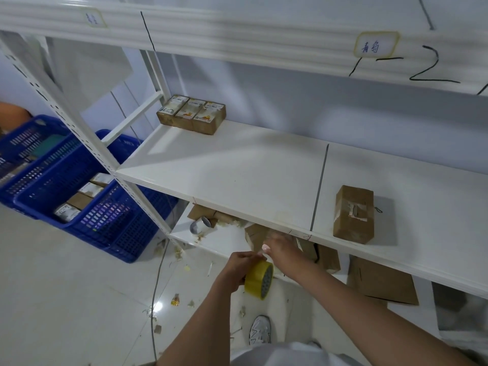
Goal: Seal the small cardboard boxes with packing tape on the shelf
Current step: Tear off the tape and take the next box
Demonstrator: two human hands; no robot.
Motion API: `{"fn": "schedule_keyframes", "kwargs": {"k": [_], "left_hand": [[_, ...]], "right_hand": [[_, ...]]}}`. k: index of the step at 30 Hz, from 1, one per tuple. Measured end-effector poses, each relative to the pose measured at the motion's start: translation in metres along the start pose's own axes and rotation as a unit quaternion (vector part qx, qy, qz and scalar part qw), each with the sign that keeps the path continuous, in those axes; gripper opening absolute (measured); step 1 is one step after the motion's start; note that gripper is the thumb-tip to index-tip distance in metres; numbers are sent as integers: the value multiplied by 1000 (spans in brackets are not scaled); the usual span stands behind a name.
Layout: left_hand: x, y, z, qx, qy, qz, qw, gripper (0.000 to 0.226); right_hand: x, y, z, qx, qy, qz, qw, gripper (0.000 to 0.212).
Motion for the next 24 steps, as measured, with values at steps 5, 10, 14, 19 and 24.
{"fn": "schedule_keyframes", "kwargs": {"k": [5, 10, 14, 19, 24], "left_hand": [[3, 0, 1, -6, -10, -5, 1000, 25], [-5, 2, 10, -14, -49, -5, 999, 19], [-20, 7, 31, -27, -37, -20, 999, 21], [4, 13, 7, 8, -23, 10, 1000, 21], [60, 15, -40, 58, -33, 80, 995, 46]], "right_hand": [[1, 8, -4, -28, 20, -5, 999, 5], [18, 19, -33, 14, -14, 30, 999, 14], [-2, 39, -51, 66, -70, -37, 995, 23], [-67, 72, -56, 59, -170, -204, 962, 9], [-147, 139, -122, 121, -170, -422, 882, 15]]}}
Point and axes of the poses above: each hand's wrist, its own y-axis away from the middle knuckle, its own x-axis out of the palm, z = x × y, the point moved 10 cm from there along -y, towards the middle knuckle, and after that the axes turned 5 degrees about -x, right-handed, at the moved point
